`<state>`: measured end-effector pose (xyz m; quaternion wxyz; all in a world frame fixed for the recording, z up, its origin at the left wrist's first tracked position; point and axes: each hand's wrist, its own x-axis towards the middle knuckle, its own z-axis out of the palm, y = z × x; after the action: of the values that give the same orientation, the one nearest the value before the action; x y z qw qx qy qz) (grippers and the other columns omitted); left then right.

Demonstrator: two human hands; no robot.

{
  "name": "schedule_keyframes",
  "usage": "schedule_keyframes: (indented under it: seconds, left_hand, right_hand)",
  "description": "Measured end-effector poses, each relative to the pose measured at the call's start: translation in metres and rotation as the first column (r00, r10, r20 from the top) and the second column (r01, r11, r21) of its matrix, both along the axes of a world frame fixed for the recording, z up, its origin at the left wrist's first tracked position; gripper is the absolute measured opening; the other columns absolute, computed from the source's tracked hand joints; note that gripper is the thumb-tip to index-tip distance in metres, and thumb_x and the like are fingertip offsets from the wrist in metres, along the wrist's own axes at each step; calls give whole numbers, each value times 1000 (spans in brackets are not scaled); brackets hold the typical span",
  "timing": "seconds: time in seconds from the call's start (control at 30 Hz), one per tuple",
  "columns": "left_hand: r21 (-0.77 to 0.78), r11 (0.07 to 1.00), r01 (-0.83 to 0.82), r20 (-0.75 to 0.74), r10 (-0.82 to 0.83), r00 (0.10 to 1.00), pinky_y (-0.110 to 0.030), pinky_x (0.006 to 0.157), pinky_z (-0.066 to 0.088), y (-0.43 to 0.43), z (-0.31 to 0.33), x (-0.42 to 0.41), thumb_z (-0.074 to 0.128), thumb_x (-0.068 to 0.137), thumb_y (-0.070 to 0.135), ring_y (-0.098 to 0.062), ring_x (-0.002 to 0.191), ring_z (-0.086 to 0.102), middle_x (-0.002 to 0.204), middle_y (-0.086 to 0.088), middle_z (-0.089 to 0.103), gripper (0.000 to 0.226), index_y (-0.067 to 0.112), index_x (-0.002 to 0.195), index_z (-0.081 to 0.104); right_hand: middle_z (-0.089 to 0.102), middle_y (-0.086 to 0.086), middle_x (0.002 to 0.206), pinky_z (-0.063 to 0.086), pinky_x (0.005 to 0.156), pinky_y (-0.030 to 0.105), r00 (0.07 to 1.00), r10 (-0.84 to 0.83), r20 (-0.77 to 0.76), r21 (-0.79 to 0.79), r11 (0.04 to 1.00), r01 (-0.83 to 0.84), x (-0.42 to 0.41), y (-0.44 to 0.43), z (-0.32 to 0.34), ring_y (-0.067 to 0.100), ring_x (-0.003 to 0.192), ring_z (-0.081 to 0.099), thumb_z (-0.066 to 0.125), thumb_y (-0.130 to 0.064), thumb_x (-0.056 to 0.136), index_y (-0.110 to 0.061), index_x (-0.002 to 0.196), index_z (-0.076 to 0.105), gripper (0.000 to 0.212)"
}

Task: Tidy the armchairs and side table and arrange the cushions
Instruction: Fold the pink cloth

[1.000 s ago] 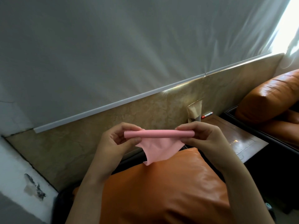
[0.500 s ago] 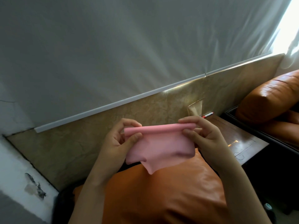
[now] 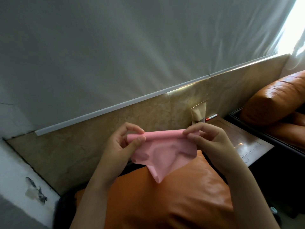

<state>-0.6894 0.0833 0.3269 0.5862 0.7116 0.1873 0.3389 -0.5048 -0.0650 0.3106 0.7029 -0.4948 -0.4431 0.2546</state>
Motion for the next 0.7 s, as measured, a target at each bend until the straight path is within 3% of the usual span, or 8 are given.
schedule_keyframes:
  seconds: [0.17, 0.33, 0.53, 0.7]
  left_hand:
    - [-4, 1000, 3, 1, -3, 1000, -24, 61, 56, 0, 1, -1, 68, 75, 22, -21, 71, 71, 81, -5, 71, 41, 25, 114, 57]
    - [20, 1000, 12, 15, -13, 1000, -19, 65, 54, 3, 1, 0, 66, 71, 20, -15, 77, 70, 85, 5, 70, 30, 17, 101, 64]
    - [51, 999, 12, -9, -11, 1000, -28, 63, 58, 2, -1, 3, 59, 78, 32, -18, 82, 68, 90, 3, 68, 23, 25, 99, 63]
    - [80, 997, -9, -12, 10, 1000, -32, 56, 58, 0, -2, 5, 54, 83, 33, -12, 77, 66, 88, 7, 65, 20, 27, 101, 60]
  right_hand:
    - [73, 15, 91, 56, 70, 34, 998, 62, -5, -15, 998, -62, 4, 0, -1, 24, 83, 70, 64, -11, 82, -29, 115, 67, 38]
    - [73, 7, 91, 54, 72, 29, 999, 30, 37, -17, 999, -29, 4, 1, 0, 18, 86, 69, 65, -8, 78, -25, 101, 74, 30]
    - [63, 7, 69, 45, 67, 43, 999, -15, 51, -5, 1000, 15, 1, 6, -3, 23, 67, 58, 54, -18, 89, -30, 102, 67, 21]
    - [57, 8, 64, 45, 52, 25, 998, -15, 56, -14, 1000, 16, 0, 7, -1, 15, 56, 54, 54, -20, 89, -31, 100, 68, 21]
